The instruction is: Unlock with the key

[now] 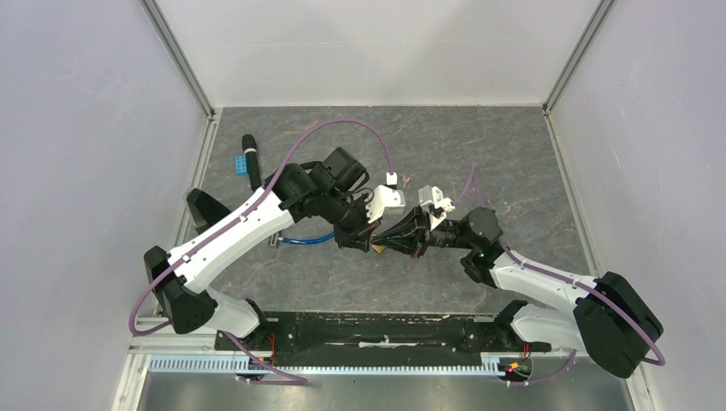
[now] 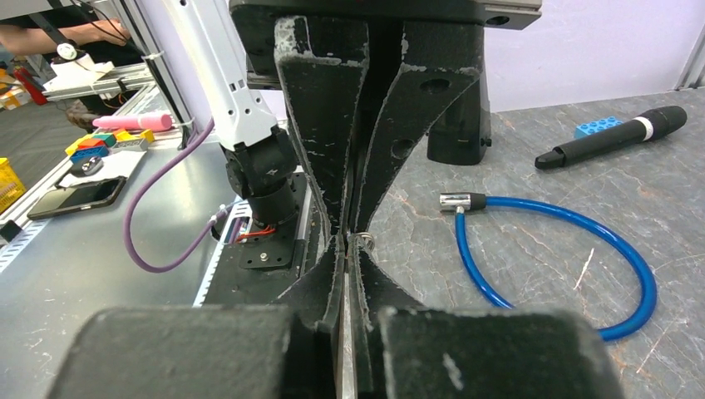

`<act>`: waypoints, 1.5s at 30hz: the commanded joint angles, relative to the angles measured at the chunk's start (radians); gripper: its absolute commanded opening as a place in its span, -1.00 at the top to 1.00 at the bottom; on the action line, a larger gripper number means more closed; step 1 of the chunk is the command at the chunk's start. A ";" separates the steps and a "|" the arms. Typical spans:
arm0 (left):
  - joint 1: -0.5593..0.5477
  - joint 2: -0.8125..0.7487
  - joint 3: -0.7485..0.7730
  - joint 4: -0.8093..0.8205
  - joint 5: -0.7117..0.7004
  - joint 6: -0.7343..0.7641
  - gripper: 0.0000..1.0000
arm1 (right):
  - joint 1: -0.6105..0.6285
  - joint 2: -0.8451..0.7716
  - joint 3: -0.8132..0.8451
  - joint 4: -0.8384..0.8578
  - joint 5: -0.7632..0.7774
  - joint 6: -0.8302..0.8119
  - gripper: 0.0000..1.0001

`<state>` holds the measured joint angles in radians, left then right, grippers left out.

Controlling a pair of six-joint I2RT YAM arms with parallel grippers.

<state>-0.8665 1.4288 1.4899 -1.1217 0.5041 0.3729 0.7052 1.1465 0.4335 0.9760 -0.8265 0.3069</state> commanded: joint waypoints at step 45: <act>0.102 -0.502 -0.917 1.986 -0.302 -1.149 -0.44 | -0.066 -0.002 -0.166 0.678 0.527 0.633 1.00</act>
<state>-0.7422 0.9089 0.5892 0.6704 0.2367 -0.6556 0.6437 1.1614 0.2768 1.4895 -0.3756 0.9096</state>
